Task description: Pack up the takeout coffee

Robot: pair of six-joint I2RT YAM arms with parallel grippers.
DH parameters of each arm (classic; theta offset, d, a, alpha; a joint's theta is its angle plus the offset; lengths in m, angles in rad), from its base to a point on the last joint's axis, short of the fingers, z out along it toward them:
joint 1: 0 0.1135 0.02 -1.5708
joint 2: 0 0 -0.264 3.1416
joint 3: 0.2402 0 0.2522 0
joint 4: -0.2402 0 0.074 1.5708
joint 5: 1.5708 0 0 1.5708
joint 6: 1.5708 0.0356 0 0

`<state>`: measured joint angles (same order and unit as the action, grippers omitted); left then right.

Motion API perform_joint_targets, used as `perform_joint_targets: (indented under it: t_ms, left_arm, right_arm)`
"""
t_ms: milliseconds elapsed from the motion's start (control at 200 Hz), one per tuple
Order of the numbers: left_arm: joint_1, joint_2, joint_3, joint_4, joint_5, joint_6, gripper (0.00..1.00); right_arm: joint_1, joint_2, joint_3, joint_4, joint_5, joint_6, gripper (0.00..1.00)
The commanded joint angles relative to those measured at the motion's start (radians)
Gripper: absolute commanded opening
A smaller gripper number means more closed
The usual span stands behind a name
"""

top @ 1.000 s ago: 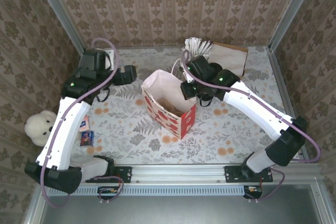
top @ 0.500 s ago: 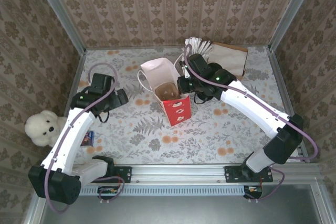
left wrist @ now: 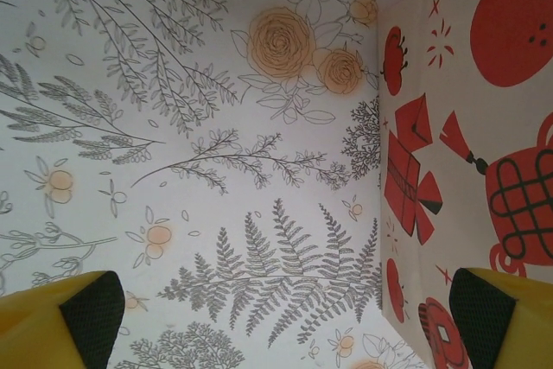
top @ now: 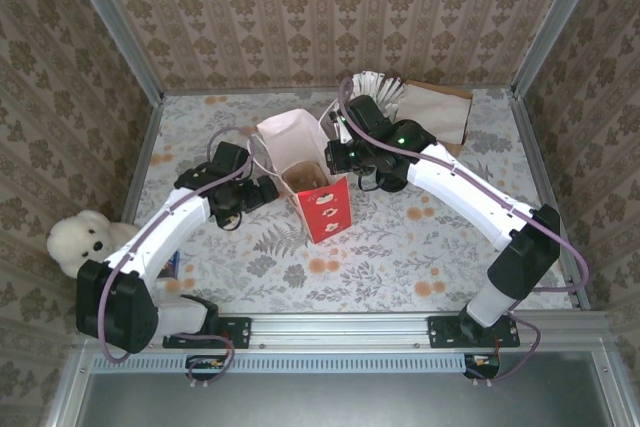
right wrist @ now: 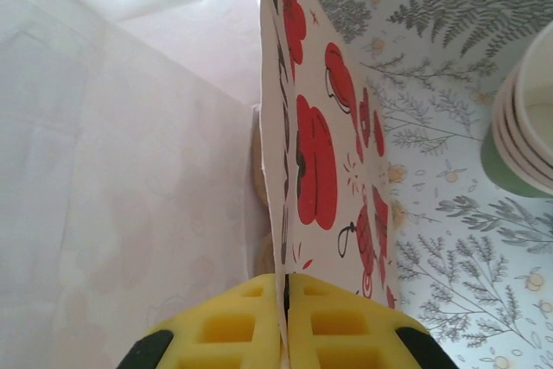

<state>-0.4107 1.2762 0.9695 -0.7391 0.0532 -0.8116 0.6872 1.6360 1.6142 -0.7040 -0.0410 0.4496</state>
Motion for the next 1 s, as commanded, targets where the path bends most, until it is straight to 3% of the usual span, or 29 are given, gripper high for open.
perform_joint_targets:
  t_ms: [0,285,995]
  left_arm:
    - [-0.004,0.001,0.020,0.034,0.005,-0.035,1.00]
    - [-0.017,0.044,0.040,0.029,0.008,-0.023,1.00]
    - [-0.040,0.111,0.058,0.114,0.003,0.024,1.00]
  right_arm:
    - [-0.001,0.009,0.004,-0.045,-0.010,0.010,0.11]
    - [0.001,0.030,0.098,-0.237,0.073,0.060,0.17]
    - [-0.001,-0.047,0.020,-0.240,0.093,0.081,0.21]
